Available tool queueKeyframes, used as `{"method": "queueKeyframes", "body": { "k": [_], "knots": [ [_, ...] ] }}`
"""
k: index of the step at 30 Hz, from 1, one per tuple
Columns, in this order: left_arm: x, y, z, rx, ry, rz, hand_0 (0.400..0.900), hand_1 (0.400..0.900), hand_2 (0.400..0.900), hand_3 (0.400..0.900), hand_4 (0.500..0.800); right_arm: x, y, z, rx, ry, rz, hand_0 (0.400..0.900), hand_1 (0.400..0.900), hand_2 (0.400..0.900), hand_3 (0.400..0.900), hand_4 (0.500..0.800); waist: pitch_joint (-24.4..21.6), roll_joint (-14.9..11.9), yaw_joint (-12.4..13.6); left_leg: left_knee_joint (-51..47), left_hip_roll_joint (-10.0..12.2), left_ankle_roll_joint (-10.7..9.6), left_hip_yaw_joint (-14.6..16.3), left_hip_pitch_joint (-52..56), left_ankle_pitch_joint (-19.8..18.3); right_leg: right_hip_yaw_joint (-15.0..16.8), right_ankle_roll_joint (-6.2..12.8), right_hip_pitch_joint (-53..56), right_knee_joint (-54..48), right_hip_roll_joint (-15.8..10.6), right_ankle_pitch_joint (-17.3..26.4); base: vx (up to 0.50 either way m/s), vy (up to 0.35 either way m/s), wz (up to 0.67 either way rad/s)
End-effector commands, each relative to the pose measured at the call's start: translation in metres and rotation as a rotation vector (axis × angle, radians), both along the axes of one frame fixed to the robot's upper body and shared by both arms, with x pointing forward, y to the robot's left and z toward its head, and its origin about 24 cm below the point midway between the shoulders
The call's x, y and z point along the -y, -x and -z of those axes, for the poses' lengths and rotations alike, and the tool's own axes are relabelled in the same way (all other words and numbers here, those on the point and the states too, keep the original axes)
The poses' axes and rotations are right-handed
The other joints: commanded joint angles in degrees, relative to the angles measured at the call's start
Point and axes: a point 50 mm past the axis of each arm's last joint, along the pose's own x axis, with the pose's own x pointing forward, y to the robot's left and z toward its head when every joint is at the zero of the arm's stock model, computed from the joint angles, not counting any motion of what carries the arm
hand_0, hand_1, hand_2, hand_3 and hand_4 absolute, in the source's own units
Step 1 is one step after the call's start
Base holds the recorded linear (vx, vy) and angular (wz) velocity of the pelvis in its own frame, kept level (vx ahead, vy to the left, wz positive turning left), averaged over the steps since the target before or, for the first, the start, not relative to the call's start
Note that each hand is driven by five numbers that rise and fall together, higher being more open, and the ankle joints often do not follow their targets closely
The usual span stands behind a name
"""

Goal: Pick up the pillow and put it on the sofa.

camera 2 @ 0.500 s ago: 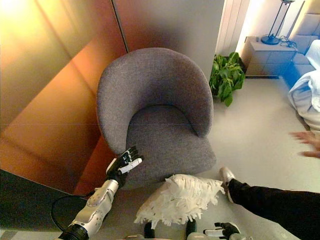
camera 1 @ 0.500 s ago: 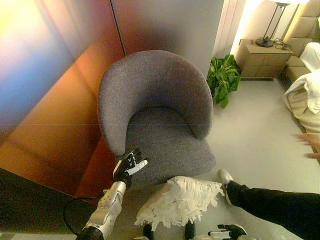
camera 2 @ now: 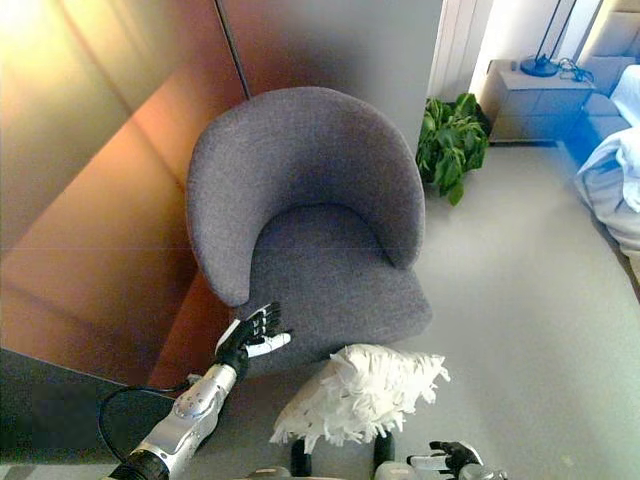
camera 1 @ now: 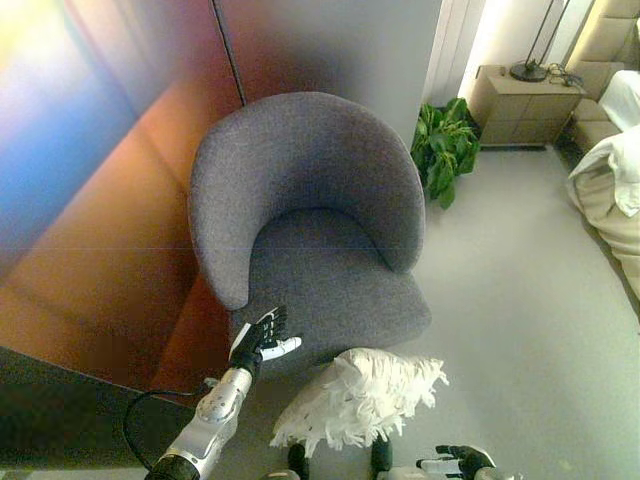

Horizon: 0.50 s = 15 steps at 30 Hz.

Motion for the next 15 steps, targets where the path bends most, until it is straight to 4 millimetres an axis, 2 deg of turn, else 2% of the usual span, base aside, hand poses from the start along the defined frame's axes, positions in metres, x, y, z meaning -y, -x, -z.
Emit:
{"method": "queueKeyframes", "body": {
  "k": [1, 8, 15],
  "knots": [
    [0.0, -0.034, -0.03, 0.161, -0.064, 0.06, 0.9, 0.9, 0.9, 0.9, 0.8, 0.003, -0.011, -0.004, -0.004, 0.038, -0.092, 0.9, 0.9, 0.9, 0.9, 0.8, 2.2, -2.8, -1.5, 5.5, -2.2, 1.0, 2.1, -1.2, -7.2, 3.4, 6.45, -0.5, 3.1, -3.9, -5.1, 0.01, 0.005, -0.08],
    [0.009, -0.033, -0.018, 0.139, -0.253, 0.168, 0.9, 0.9, 0.9, 0.9, 0.8, 0.002, -0.021, -0.006, 0.009, 0.05, -0.15, 0.9, 0.9, 0.9, 0.9, 0.8, 3.9, -2.8, -2.9, 7.8, -2.2, 1.2, 3.0, -2.5, -8.1, 5.1, 6.79, -2.3, 4.2, -4.5, -5.0, 0.02, 0.006, -0.08],
    [0.015, -0.045, -0.016, 0.116, -0.289, 0.16, 0.9, 0.9, 0.9, 0.9, 0.8, -0.001, -0.046, -0.015, 0.087, 0.06, -0.191, 0.9, 0.9, 0.9, 0.9, 0.8, 6.6, -3.2, -4.2, 10.3, -2.1, 1.4, 3.0, -4.4, -8.8, 6.8, 6.98, -4.9, 6.7, -5.2, -5.1, 0.0, -0.008, -0.07]
  ]
}}
